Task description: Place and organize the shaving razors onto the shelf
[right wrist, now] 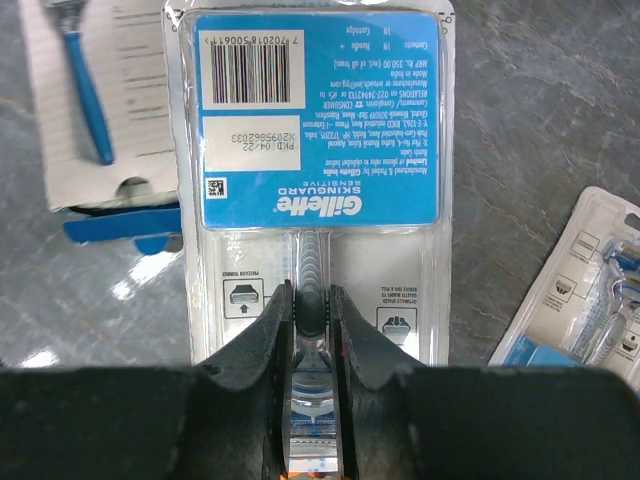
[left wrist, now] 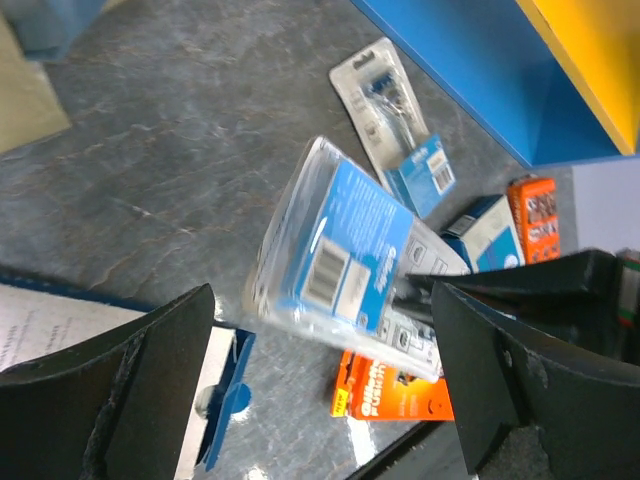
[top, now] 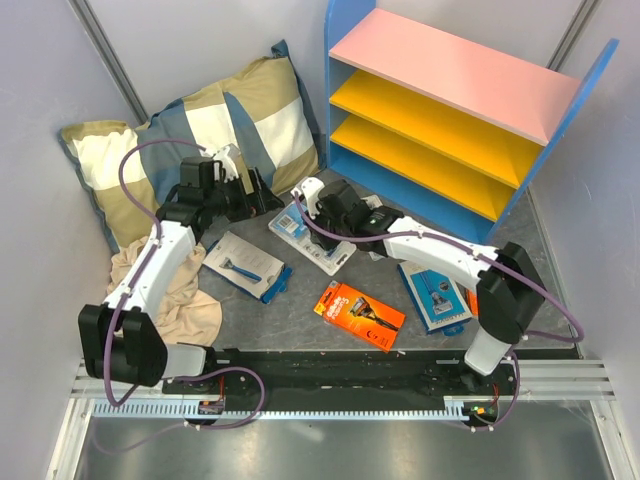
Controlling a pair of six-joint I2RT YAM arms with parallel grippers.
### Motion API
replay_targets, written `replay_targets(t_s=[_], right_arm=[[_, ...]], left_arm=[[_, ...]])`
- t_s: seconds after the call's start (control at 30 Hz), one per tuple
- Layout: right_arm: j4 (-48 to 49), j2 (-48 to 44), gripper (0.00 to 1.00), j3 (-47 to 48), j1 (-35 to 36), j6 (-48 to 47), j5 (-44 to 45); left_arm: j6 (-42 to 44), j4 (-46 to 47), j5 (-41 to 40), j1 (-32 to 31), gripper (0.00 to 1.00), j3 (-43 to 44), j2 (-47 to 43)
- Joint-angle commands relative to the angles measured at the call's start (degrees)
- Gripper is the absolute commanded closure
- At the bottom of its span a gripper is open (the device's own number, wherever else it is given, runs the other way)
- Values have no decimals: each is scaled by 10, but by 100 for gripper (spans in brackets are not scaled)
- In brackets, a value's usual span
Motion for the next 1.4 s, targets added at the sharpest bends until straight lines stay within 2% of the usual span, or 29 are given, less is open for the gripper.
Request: replay_targets(t_s=[0.0, 0.13, 0.27, 0.43, 0.53, 0.63, 0.67, 0.73, 0.77, 0.87, 0.97, 1.0, 1.07, 1.1, 1.13, 1.17, 1.27, 1.37], right_arm=[[-20, -48, 94, -5, 8, -21, -43], [-21, -66, 94, -14, 9, -20, -48], [-22, -71, 94, -15, 11, -18, -57], [-24, -70, 93, -9, 15, -14, -64], [-24, -70, 93, -5, 19, -12, -66], [-27, -70, 93, 1, 24, -12, -66], [-27, -70, 93, 1, 25, -12, -66], [-28, -70, 92, 3, 26, -10, -60], [-29, -70, 92, 3, 26, -8, -58], [-28, -80, 89, 2, 26, 3, -31], [-27, -92, 65, 0, 26, 31, 28], [-26, -96, 53, 0, 27, 45, 44], [-25, -112, 41, -6, 25, 69, 97], [-26, -117, 30, -7, 25, 87, 109], [-23, -124, 28, -13, 23, 94, 117], [-20, -139, 18, -15, 22, 103, 129], [-13, -169, 7, -27, 11, 148, 138], [-1, -200, 2, -45, -15, 220, 104]], left_arm=[[13, -26, 79, 1, 4, 25, 30], [9, -27, 105, 1, 4, 15, 52], [-1, -14, 179, 0, 6, 5, 73], [-7, 2, 204, -2, 11, -19, 80], [-3, 7, 220, -5, 19, -29, 81], [-1, 10, 239, -8, 34, -33, 84], [1, 10, 246, -8, 44, -33, 86], [1, 10, 251, -9, 55, -34, 87], [1, 13, 251, -9, 66, -35, 88], [-4, 19, 255, -9, 76, -37, 88], [-19, 32, 255, -9, 78, -42, 85], [-25, 45, 255, -9, 79, -44, 82], [-44, 64, 251, -9, 80, -49, 73], [-50, 79, 249, -9, 80, -50, 70], [-56, 87, 247, -9, 81, -52, 66], [-69, 95, 246, -9, 82, -52, 62], [-93, 123, 239, -8, 82, -50, 55], [-129, 167, 232, -8, 82, -51, 45]])
